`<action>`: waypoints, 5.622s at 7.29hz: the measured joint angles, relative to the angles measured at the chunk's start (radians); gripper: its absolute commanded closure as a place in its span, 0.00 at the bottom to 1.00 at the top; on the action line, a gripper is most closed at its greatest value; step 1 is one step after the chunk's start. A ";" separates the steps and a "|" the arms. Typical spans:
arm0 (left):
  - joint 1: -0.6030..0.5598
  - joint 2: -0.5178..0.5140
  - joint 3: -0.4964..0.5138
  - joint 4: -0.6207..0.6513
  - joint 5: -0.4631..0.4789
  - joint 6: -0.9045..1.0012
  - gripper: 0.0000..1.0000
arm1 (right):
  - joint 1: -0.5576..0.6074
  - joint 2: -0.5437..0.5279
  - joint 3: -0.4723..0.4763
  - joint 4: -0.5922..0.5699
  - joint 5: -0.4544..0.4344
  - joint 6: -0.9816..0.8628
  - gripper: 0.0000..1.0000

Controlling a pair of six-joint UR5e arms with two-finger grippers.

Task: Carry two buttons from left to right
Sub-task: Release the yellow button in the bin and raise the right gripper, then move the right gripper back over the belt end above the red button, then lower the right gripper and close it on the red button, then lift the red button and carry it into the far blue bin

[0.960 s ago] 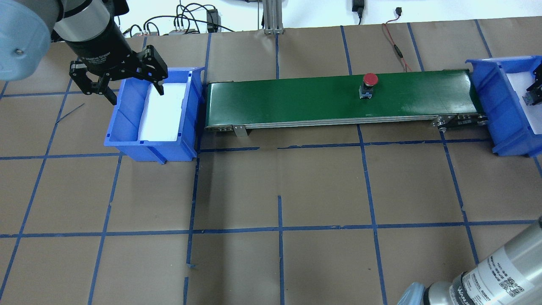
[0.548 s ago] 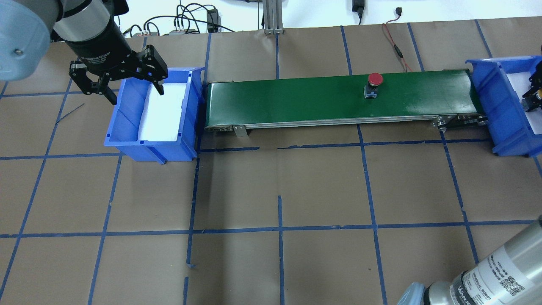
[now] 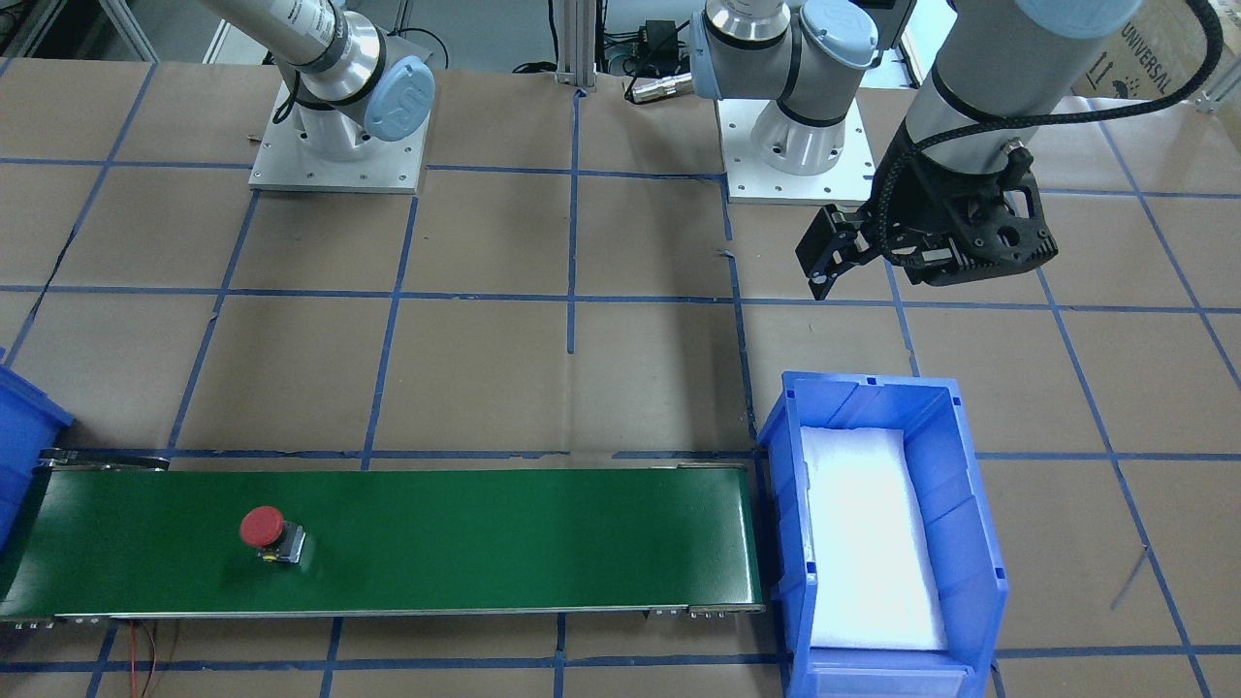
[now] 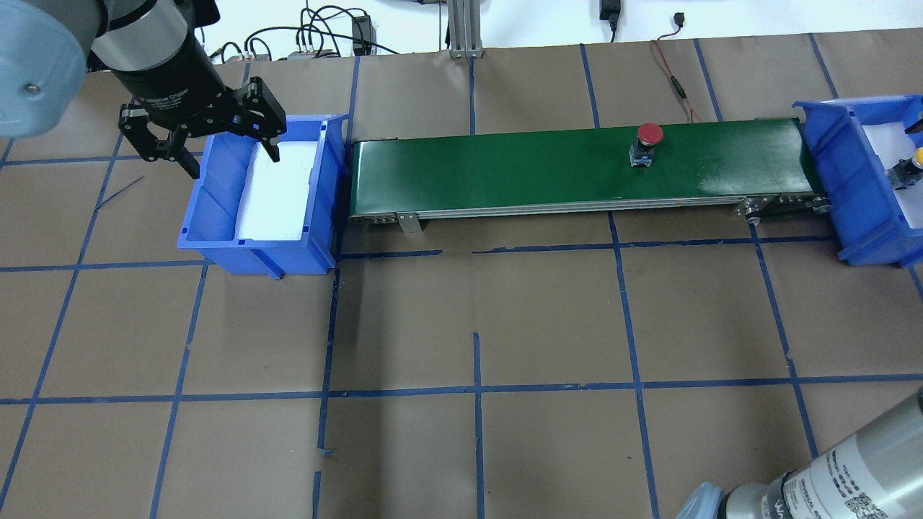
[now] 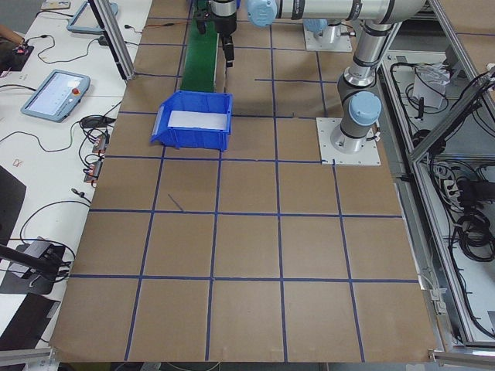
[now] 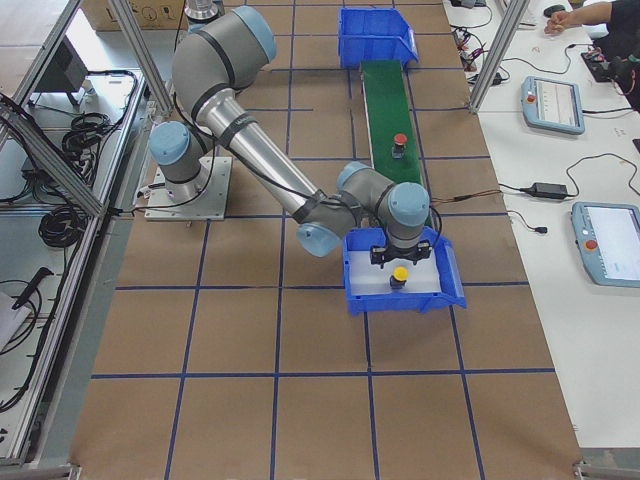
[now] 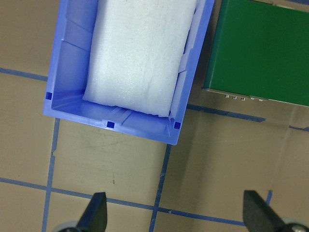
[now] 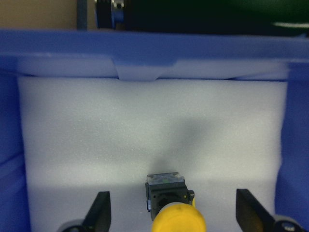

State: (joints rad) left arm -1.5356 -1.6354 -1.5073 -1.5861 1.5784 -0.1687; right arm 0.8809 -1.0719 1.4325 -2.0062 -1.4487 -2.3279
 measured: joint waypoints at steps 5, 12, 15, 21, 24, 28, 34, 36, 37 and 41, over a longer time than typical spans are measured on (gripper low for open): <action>0.000 0.000 -0.001 0.000 0.000 0.000 0.00 | 0.191 -0.091 0.101 0.034 -0.053 0.234 0.08; 0.000 0.000 -0.001 0.000 0.000 0.000 0.00 | 0.364 -0.030 0.144 -0.091 -0.050 0.451 0.03; 0.000 -0.001 -0.001 0.000 0.000 0.000 0.00 | 0.395 0.000 0.131 -0.115 -0.057 0.482 0.00; 0.000 0.000 -0.001 0.000 -0.002 0.000 0.00 | 0.398 0.012 0.125 -0.123 -0.058 0.487 0.00; 0.000 -0.001 -0.001 0.000 -0.002 0.000 0.00 | 0.398 0.013 0.125 -0.123 -0.058 0.487 0.00; 0.000 0.000 -0.001 0.001 -0.001 0.000 0.00 | 0.398 0.013 0.124 -0.122 -0.058 0.487 0.00; 0.000 -0.001 0.000 0.001 -0.002 0.001 0.00 | 0.398 0.015 0.123 -0.123 -0.059 0.489 0.35; 0.000 0.000 0.000 0.001 -0.001 0.001 0.00 | 0.398 0.018 0.119 -0.124 -0.060 0.478 0.89; 0.000 0.000 0.000 0.000 0.000 0.000 0.00 | 0.398 0.019 0.112 -0.125 -0.070 0.463 0.95; 0.000 0.000 -0.001 0.000 0.002 0.000 0.00 | 0.373 0.016 0.002 -0.100 -0.103 0.392 0.96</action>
State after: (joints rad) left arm -1.5356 -1.6352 -1.5085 -1.5861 1.5799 -0.1682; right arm 1.2536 -1.0561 1.4344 -2.1061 -1.5522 -1.9361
